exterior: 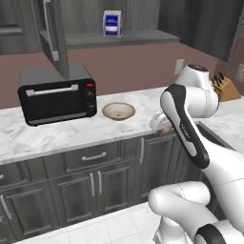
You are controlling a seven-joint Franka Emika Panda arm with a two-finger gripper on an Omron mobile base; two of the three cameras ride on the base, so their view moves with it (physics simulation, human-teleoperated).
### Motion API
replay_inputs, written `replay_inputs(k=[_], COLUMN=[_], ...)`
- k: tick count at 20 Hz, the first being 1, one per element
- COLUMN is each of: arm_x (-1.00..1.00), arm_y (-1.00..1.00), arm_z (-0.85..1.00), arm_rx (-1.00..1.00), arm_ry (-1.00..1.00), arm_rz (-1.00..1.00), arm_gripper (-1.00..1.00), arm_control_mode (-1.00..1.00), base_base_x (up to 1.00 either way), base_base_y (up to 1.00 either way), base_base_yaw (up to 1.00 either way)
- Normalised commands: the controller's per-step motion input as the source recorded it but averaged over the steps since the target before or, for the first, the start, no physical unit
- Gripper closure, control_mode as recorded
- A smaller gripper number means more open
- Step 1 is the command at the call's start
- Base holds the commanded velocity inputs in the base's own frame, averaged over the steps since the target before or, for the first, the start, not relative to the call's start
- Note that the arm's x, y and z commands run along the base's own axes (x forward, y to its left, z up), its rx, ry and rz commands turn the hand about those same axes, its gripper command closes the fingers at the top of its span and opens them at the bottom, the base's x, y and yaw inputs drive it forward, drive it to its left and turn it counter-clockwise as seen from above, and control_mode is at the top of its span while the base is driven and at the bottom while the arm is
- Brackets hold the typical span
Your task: Pick the egg and butter from the fridge and place them by the bowl for mixing.
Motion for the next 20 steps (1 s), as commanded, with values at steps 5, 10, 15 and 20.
replay_inputs(k=[5, 10, 15, 20], arm_x=[0.0, 0.0, 0.0, 0.0], arm_y=[0.0, 0.0, 0.0, 0.0], arm_z=[0.0, 0.0, 0.0, 0.0], arm_rx=[0.0, 0.0, 0.0, 0.0], arm_ry=[0.0, 0.0, 0.0, 0.0], arm_rz=[0.0, 0.0, 0.0, 0.0], arm_gripper=[1.0, 1.0, 1.0, 1.0], arm_control_mode=[1.0, 1.0, 1.0, 1.0], base_base_x=[0.76, 0.65, 0.6, 0.57], base_base_y=[-0.24, -0.31, -0.21, -0.14], base_base_yaw=[0.08, 0.09, 0.09, 0.06])
